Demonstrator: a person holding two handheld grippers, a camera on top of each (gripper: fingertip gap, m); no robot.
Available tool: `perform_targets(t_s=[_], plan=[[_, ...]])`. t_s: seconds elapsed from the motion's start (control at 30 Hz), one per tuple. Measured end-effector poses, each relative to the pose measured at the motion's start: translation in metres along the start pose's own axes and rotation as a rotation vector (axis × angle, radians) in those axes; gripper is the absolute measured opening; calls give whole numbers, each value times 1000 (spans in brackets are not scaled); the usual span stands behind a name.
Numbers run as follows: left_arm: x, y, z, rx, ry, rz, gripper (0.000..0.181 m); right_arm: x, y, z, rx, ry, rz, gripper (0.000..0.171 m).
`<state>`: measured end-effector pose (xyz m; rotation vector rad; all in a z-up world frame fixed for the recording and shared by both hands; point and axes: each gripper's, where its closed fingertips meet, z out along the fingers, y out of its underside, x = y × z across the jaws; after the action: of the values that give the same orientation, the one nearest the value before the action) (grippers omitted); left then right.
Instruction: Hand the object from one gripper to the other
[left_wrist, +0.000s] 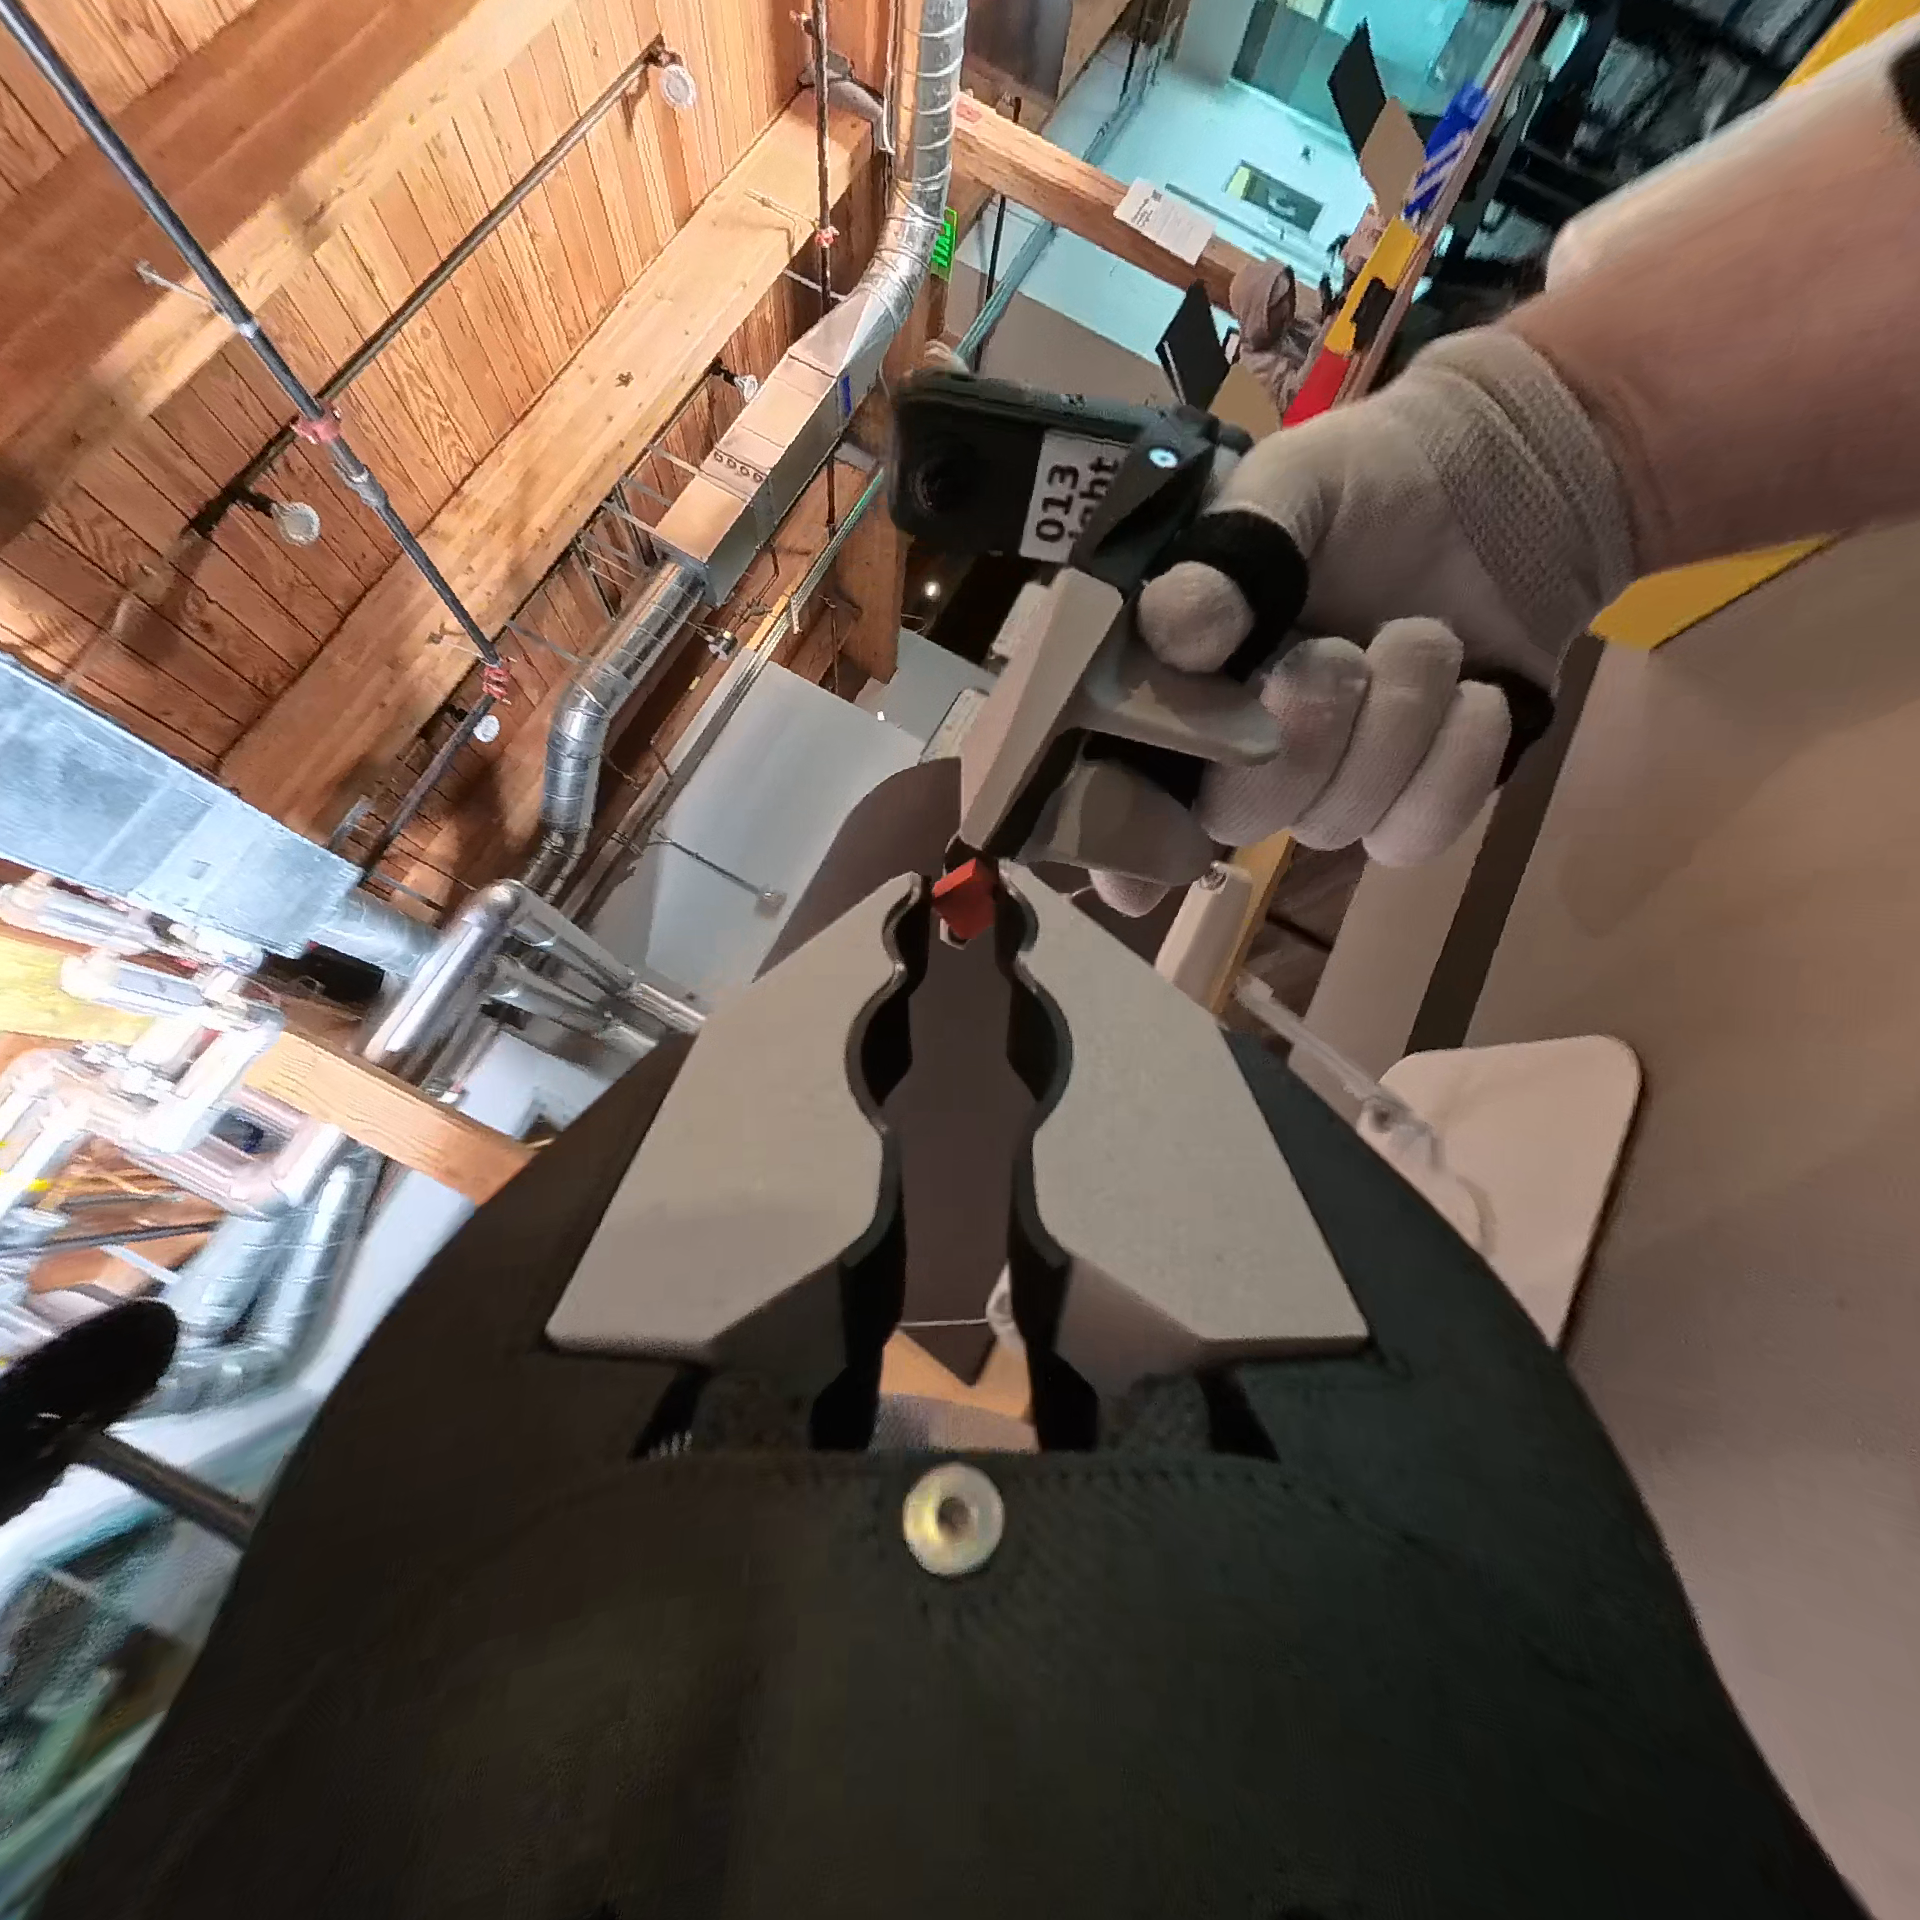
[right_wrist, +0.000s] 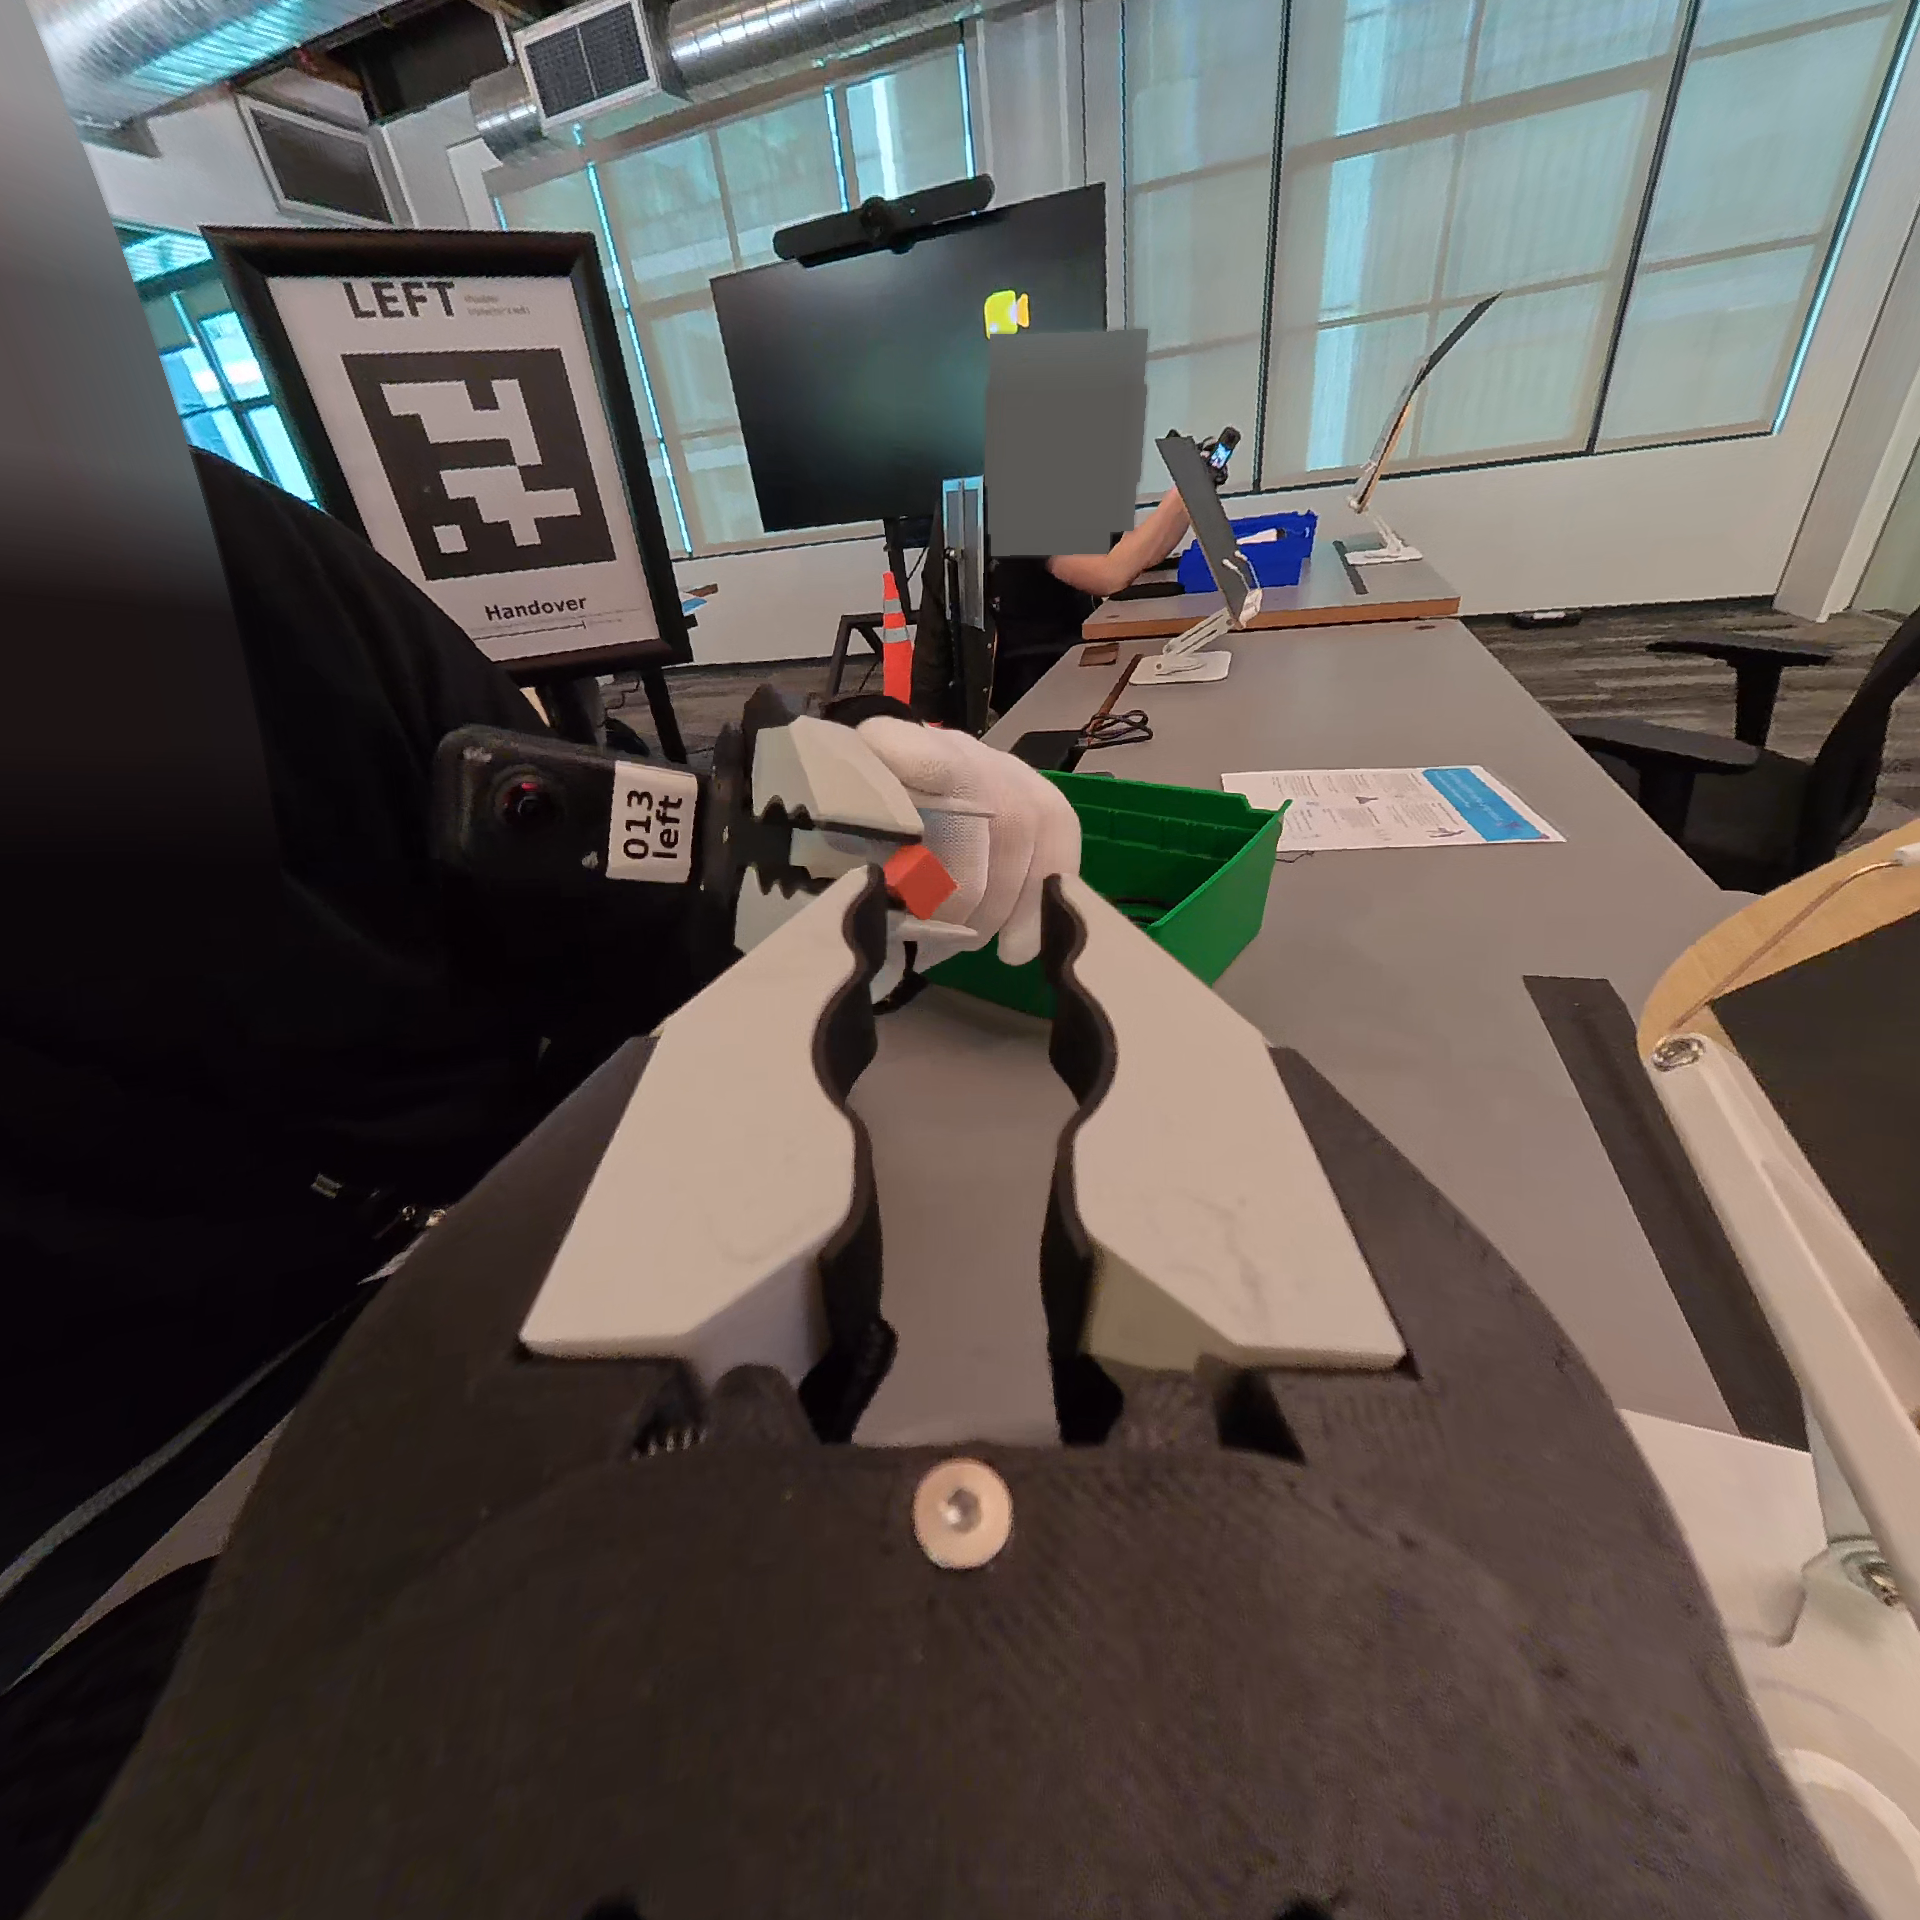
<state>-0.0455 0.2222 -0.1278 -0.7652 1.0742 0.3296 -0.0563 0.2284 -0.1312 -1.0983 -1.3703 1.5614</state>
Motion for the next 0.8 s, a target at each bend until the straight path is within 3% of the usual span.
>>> perform_targets(t_s=[0.23,0.53,0.8], plan=[[-19,-3,-4,82,63,-412,9,2,-12,1,-9,112,-149,25],[-49,10,-11,190,232,-1080,9,2,-31,17,-110,361,-553,19],[-55,10,-16,297,353,-1342,9,3,-32,32,-192,457,-737,18]])
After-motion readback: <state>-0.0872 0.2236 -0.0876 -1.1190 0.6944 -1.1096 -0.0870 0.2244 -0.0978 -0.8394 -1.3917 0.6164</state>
